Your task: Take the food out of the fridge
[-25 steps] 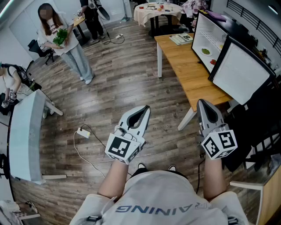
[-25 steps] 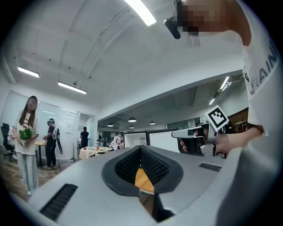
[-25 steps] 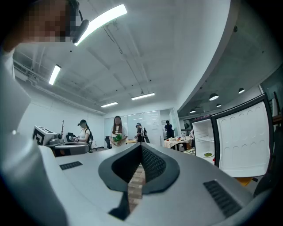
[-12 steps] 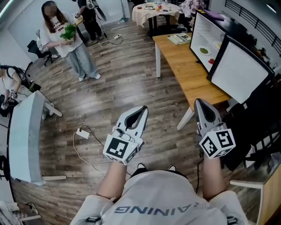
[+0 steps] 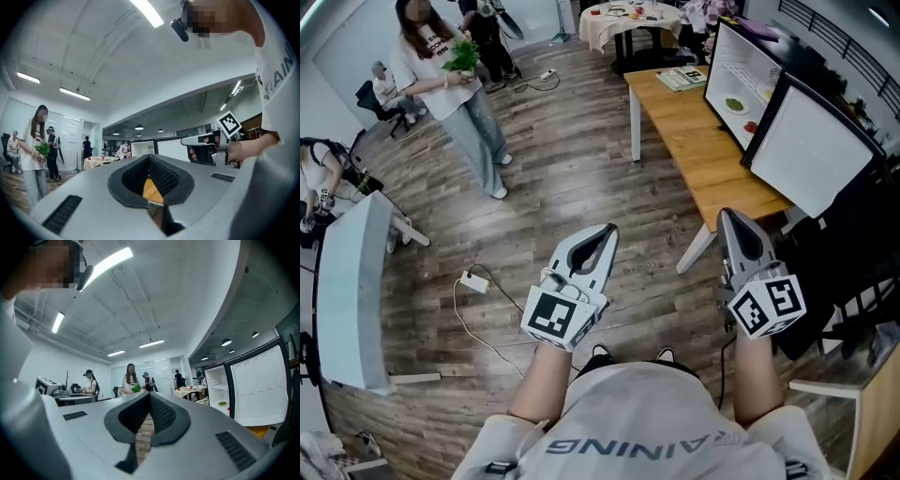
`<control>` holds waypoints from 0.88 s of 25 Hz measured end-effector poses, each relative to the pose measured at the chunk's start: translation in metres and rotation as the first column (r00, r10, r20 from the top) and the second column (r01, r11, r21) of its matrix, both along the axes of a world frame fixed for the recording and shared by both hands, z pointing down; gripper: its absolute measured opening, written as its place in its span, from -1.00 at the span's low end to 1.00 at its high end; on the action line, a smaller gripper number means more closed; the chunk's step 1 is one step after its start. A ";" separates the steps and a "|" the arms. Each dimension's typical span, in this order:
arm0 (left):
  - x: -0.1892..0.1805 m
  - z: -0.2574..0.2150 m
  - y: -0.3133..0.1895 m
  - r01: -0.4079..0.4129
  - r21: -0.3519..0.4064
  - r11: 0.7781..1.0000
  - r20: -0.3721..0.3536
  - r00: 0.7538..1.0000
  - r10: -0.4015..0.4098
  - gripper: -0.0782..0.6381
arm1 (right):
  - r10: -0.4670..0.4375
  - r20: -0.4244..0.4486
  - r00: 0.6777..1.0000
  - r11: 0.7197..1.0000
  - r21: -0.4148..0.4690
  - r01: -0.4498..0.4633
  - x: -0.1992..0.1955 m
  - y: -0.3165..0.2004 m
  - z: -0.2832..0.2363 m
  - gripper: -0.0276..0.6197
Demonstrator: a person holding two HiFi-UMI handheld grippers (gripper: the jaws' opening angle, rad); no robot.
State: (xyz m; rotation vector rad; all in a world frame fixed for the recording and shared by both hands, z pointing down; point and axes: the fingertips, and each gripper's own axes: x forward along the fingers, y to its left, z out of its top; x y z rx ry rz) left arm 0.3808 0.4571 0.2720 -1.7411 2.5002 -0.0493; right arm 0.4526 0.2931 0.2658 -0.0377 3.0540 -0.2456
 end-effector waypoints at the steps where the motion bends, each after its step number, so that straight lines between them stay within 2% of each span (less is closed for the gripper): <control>1: 0.000 0.000 0.001 0.002 0.008 1.000 -0.010 1.000 -0.002 -0.76 | -0.004 -0.004 1.000 1.000 0.001 0.004 -0.001 0.001 0.001 -0.85; 6: -0.006 0.013 0.023 0.008 -0.009 1.000 -0.032 0.999 -0.008 -0.76 | -0.012 -0.041 0.999 1.000 -0.002 0.012 -0.009 0.017 0.013 -0.85; 15: -0.056 0.027 0.080 0.014 -0.008 1.000 -0.020 1.000 -0.014 -0.76 | -0.008 -0.052 0.999 1.000 -0.001 0.008 -0.049 0.077 0.022 -0.85; 18: -0.070 0.030 0.092 0.021 0.015 1.000 -0.057 0.998 -0.020 -0.76 | -0.006 -0.086 0.996 1.000 0.026 0.008 -0.061 0.085 0.025 -0.85; 22: -0.081 0.033 0.087 -0.005 0.017 1.000 -0.060 0.998 0.006 -0.76 | 0.000 -0.109 0.994 0.998 0.067 0.007 -0.080 0.082 0.020 -0.85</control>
